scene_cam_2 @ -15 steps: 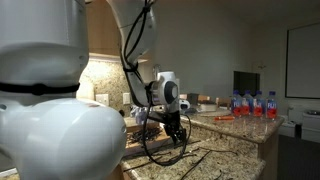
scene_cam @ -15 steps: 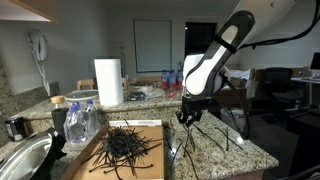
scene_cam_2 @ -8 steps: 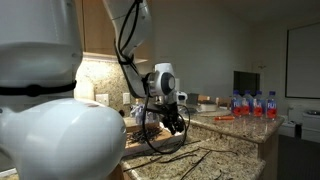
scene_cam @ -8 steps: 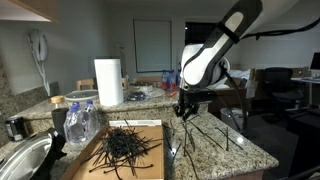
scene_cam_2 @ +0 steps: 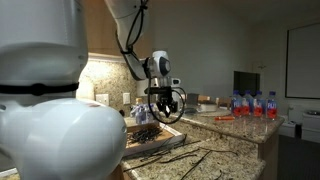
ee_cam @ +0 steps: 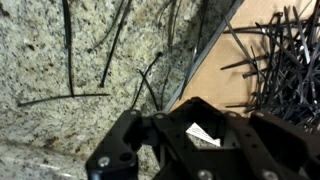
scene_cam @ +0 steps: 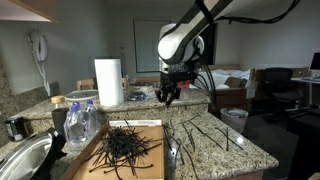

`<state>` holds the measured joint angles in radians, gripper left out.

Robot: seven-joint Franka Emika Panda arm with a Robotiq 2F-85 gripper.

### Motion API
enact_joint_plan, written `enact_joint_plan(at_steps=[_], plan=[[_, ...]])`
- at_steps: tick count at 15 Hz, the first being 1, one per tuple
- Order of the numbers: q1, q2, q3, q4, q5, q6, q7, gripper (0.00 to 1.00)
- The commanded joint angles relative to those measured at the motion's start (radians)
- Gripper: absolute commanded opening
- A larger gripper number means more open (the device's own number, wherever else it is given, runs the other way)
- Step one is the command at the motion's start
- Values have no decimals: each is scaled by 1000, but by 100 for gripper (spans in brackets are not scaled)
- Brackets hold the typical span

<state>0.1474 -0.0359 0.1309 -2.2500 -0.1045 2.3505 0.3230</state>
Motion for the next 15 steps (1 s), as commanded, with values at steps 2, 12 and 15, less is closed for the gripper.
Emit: enact_joint_plan(at_steps=[2, 12, 15], plan=[[-1, 132, 3, 174, -110, -101, 120, 32], [-1, -5, -19, -116, -30, -78, 279, 91], [-24, -39, -34, -222, -18, -17, 344, 100]])
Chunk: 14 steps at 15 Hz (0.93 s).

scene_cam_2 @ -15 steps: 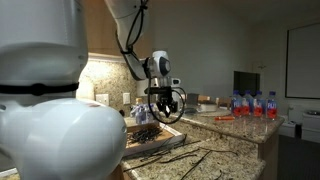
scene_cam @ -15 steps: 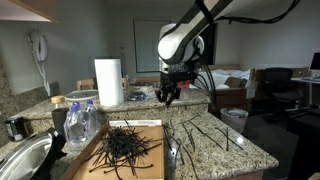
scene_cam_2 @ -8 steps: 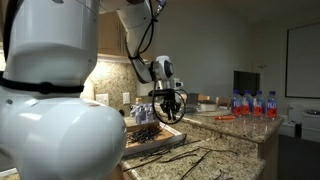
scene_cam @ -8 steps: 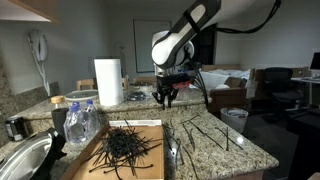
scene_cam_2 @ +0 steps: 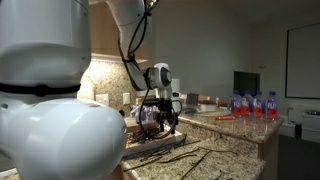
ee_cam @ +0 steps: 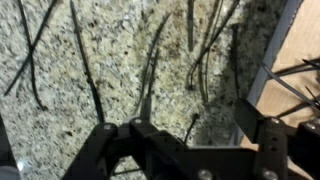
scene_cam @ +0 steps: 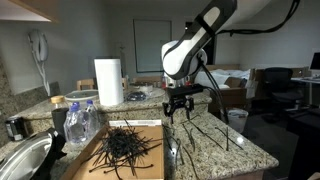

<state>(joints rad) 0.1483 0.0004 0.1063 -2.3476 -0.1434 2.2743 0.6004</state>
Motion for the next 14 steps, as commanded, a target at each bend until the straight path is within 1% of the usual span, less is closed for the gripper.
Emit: enact_joint_plan(at_steps=[1, 5, 9, 12, 14], plan=[[-32, -76, -13, -146, 18, 74, 97, 100], [-55, -39, -23, -204, 4, 154, 179, 100], [-67, 19, -35, -247, -6, 275, 239, 100], [-68, 69, -56, -254, -7, 359, 255, 100], [-64, 104, -71, -244, 5, 414, 241, 100]])
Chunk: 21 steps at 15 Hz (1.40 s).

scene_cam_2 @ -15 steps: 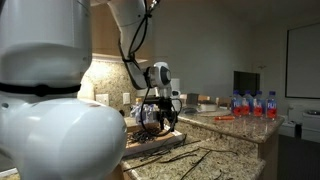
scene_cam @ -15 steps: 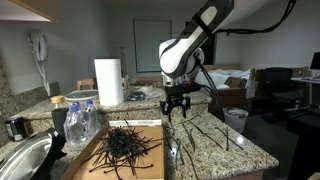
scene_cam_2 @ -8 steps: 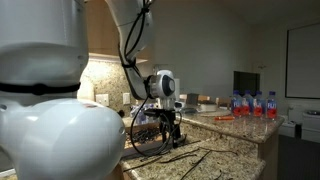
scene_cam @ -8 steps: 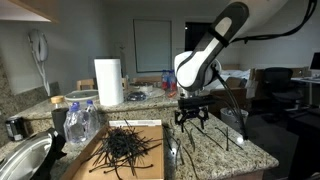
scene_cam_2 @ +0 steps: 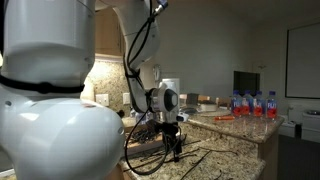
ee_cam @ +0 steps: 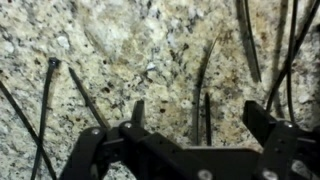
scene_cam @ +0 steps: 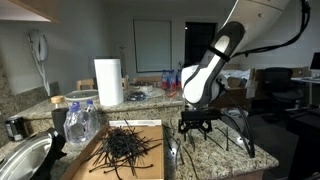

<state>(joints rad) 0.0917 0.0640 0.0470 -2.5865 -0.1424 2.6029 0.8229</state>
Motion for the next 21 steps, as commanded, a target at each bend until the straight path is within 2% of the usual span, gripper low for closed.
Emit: enact_joint_plan(at_steps=[1, 8, 9, 10, 21], plan=[[-4, 54, -22, -1, 0, 114, 20, 100], [26, 124, -98, 51, -17, 247, 28, 100], [31, 130, -104, 57, -15, 252, 25, 75], [36, 137, -107, 64, -11, 253, 22, 73], [64, 151, -111, 90, 10, 248, 3, 4]])
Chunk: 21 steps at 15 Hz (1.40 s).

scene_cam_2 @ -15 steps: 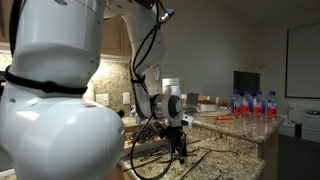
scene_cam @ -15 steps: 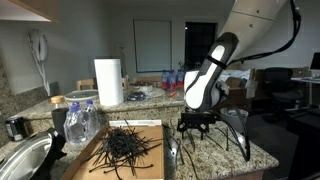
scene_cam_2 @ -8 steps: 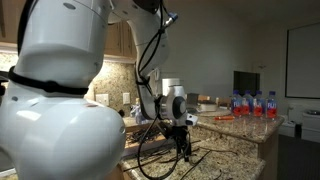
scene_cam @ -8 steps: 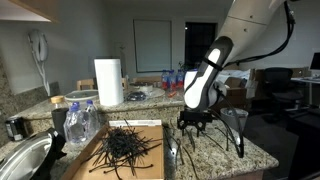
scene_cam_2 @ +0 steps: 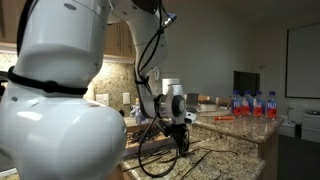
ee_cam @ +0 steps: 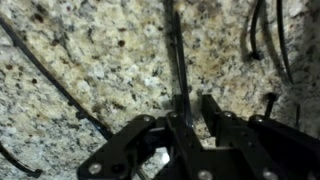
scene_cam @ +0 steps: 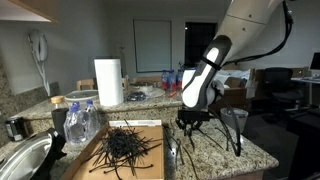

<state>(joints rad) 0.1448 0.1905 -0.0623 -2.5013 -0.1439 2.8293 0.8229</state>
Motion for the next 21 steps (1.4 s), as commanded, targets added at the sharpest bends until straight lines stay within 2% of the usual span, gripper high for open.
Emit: enact_joint_plan(at_steps=[1, 9, 17, 21], plan=[[9, 25, -1, 4, 16, 18, -1, 2], [2, 2, 9, -3, 37, 8, -19, 2], [-11, -188, 36, -17, 10, -11, -53, 2], [-7, -251, 99, 10, 83, -30, -138, 2]])
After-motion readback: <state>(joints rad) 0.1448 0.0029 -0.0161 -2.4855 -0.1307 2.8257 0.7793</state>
